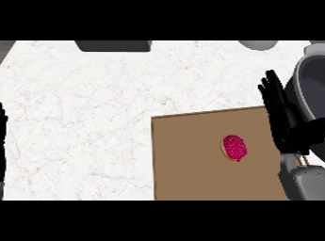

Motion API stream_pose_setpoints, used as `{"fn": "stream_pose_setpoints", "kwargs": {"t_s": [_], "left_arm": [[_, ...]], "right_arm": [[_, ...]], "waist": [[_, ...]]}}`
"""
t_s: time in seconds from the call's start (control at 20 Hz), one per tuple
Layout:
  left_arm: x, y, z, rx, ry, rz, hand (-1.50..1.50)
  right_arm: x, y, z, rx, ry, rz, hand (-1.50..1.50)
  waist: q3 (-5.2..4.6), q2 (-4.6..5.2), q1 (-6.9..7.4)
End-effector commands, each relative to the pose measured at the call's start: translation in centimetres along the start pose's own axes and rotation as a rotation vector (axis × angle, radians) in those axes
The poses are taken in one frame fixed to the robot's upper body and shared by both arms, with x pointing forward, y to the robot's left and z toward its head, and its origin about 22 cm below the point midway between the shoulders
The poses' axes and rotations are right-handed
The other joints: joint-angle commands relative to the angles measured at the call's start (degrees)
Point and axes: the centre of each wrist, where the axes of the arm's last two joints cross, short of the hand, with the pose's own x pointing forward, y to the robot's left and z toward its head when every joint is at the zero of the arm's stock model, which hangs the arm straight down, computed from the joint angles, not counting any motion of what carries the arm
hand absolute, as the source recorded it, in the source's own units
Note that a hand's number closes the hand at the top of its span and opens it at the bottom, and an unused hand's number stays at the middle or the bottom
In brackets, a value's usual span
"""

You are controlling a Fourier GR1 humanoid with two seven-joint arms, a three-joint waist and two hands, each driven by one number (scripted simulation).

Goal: Pick the cupcake from the tray and place it in the pot

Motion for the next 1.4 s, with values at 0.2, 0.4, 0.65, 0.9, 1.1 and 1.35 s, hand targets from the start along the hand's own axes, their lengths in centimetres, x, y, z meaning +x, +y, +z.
{"fn": "stream_pose_setpoints", "kwargs": {"t_s": [0.2, 0.4, 0.65, 0.9, 1.1, 1.35], "left_arm": [[8.0, -4.0, -2.2, -0.17, -0.087, 0.303, 0.0], [10.5, -5.2, -2.3, -0.264, -0.053, 0.403, 0.0], [12.0, -3.8, -2.5, -0.258, -0.038, 0.409, 0.0], [11.8, -4.9, -2.9, -0.25, -0.022, 0.427, 0.0], [11.8, -5.8, -1.1, -0.264, -0.012, 0.436, 0.0], [12.8, -4.3, -3.1, -0.262, 0.0, 0.413, 0.0]], "right_arm": [[2.0, -7.3, -3.9, 0.077, -0.2, 0.069, 1.5], [-1.9, -10.4, -2.5, -0.011, -0.18, 0.455, -1.5], [-5.5, -13.1, -0.4, 0.031, -0.391, 0.276, -1.5], [-0.2, -13.3, -0.1, 0.202, -0.386, 0.346, -1.5], [3.4, -12.7, -1.2, 0.388, -0.231, 0.515, -1.5], [7.3, -10.5, -1.8, 0.587, -0.078, 0.733, -1.5]], "waist": [[0.27, 0.26, 0.14], [0.31, 0.62, 0.55], [0.23, 0.06, 0.24], [0.04, -0.22, -0.91], [-0.07, -0.43, -0.66], [-0.14, -0.45, -0.72]]}}
